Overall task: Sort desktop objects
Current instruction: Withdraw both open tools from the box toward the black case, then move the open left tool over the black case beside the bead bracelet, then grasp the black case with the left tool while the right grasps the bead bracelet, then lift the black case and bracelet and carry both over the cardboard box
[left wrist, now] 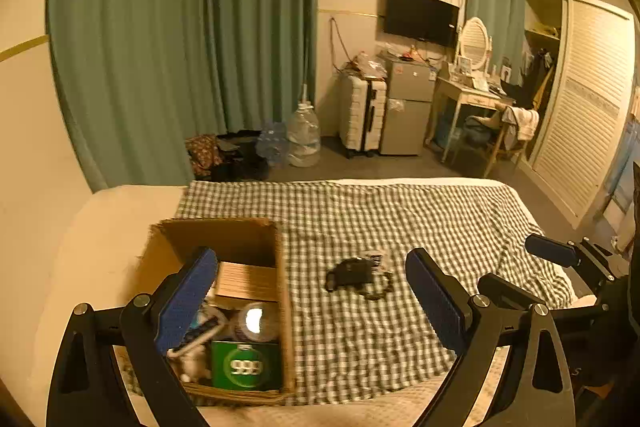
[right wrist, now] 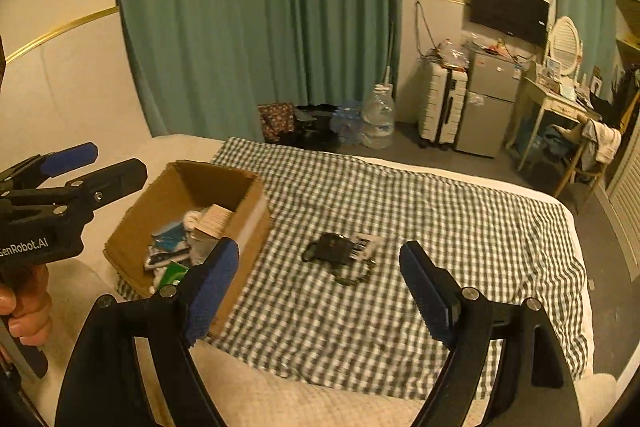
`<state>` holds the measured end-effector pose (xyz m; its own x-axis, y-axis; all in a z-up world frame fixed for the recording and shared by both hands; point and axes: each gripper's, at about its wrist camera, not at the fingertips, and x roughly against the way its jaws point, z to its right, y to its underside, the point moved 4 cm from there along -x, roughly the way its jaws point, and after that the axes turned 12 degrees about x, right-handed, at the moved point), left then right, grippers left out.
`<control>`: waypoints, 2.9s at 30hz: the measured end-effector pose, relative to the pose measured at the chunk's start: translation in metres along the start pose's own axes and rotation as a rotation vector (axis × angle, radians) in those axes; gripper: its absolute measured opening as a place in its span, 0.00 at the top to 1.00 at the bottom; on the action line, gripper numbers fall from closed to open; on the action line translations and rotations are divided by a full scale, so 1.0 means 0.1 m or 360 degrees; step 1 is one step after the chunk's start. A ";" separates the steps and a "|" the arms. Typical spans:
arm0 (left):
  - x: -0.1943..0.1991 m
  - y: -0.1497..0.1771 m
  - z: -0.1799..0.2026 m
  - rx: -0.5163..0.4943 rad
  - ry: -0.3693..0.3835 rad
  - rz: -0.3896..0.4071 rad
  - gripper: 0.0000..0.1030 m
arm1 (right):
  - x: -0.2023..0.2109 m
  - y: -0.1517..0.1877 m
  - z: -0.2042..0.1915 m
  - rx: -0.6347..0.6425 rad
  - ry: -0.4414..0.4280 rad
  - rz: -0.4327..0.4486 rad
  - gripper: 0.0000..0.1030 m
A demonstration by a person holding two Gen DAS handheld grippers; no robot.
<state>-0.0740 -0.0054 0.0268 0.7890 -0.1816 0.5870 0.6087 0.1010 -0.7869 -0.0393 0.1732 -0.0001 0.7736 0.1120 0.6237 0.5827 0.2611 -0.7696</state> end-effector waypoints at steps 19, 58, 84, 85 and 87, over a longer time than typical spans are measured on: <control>-0.94 0.40 0.54 -0.0067 0.0009 -0.0162 0.11 | -0.60 0.65 0.65 -0.0103 0.0023 -0.0162 0.20; -3.47 1.28 0.35 0.0009 -0.0026 -0.0560 0.13 | -2.67 1.25 0.93 -0.0161 -0.0108 -0.0414 0.13; -3.06 1.38 0.17 -0.0110 -0.0107 -0.0523 0.25 | -2.72 1.41 0.82 -0.0218 -0.0049 -0.0411 0.89; -3.01 1.37 0.17 -0.0112 -0.0105 -0.0518 0.25 | -2.68 1.41 0.82 -0.0216 -0.0044 -0.0400 0.89; -2.91 1.35 0.19 -0.0116 -0.0105 -0.0502 0.25 | -2.56 1.38 0.82 -0.0220 -0.0037 -0.0359 0.89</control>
<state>-0.2201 0.0797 -0.2462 0.5679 -0.1286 0.8130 0.8180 -0.0209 -0.5748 -0.1770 0.2589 -0.2548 0.6154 0.0880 0.7833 0.7694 0.1486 -0.6212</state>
